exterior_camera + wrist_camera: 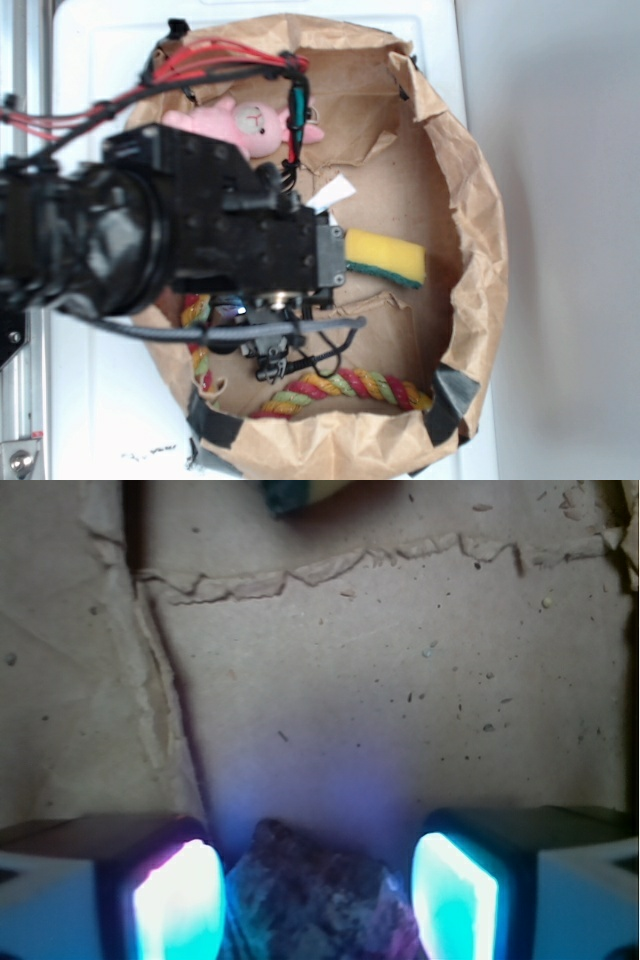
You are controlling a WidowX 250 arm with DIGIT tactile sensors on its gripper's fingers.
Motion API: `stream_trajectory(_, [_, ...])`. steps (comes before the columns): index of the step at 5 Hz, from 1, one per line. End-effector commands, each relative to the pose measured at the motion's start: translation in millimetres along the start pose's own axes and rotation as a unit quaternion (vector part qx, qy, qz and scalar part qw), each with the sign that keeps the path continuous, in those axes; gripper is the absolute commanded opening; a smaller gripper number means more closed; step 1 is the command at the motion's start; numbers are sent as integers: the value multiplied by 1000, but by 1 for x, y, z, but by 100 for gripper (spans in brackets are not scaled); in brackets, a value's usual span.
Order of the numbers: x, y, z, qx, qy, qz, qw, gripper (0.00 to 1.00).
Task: Grab the rock.
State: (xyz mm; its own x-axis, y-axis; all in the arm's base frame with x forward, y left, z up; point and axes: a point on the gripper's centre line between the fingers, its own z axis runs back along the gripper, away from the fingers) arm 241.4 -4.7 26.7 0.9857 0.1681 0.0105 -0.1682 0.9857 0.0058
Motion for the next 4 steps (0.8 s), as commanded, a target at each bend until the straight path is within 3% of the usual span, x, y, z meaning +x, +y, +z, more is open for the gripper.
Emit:
stream_trajectory(1, [3,-2,30,-6,-56,-9,998,0])
stream_trajectory(4, [2,12,76,-26,-99,18,995,0])
